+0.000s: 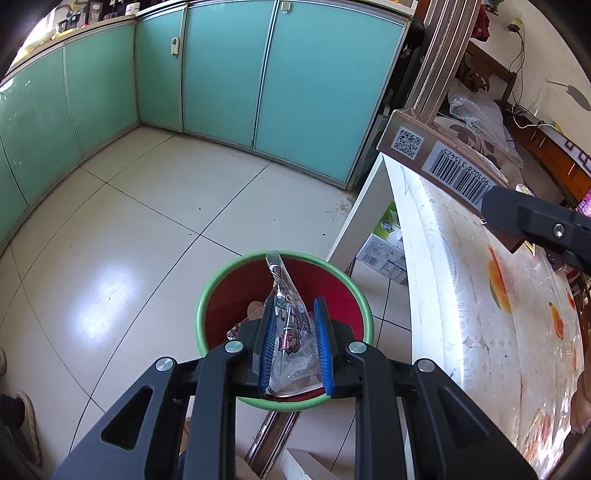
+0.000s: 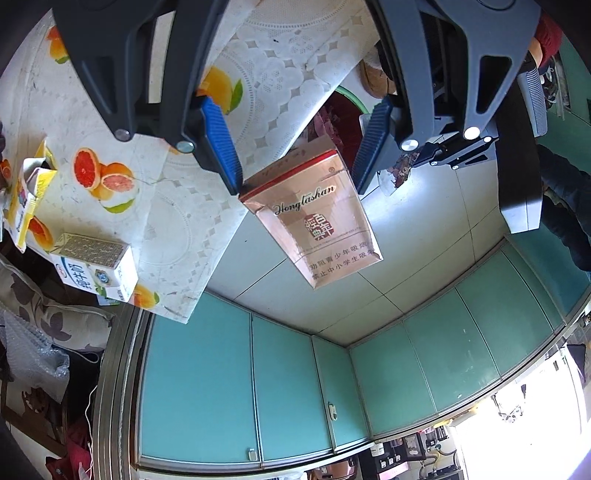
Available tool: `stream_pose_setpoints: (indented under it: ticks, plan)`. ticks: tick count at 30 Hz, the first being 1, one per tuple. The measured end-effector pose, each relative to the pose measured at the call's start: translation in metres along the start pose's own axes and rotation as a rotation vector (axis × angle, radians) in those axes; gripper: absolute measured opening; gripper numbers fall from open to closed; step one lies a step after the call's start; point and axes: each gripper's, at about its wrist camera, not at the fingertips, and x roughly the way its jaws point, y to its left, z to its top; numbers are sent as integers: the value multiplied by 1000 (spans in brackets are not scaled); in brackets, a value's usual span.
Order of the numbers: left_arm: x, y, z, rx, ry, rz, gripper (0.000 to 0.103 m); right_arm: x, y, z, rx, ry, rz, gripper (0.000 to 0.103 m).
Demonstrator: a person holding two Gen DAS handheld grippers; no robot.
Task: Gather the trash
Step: 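Open the left gripper over the bin while the right gripper drops the cigarette box in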
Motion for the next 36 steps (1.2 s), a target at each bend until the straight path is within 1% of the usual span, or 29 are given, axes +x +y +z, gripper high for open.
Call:
stream_pose_setpoints:
  ticks: [6, 13, 19, 26, 27, 28, 31, 35, 36]
  plan:
    - [8, 2, 4, -17, 14, -8, 18, 12, 2, 1, 8, 22, 12, 60]
    - [14, 4, 4, -29, 24, -16, 18, 12, 0, 3, 7, 15, 12, 60]
    - [16, 12, 0, -44, 28, -18, 18, 22, 2, 5, -5, 34, 27, 60]
    - [16, 19, 1, -78, 26, -20, 18, 22, 4, 6, -12, 33, 31, 60]
    - [16, 19, 1, -81, 25, -18, 18, 22, 4, 6, -9, 34, 31, 60]
    - [16, 20, 1, -84, 25, -18, 18, 23, 3, 5, -8, 39, 32, 54]
    - [15, 20, 2, -97, 20, -28, 18, 20, 3, 4, -18, 44, 19, 53]
    - [14, 17, 2, -89, 11, -26, 19, 15, 0, 5, -17, 35, 6, 53]
    - [14, 18, 2, -92, 10, -24, 22, 12, -2, 6, -13, 28, 2, 53]
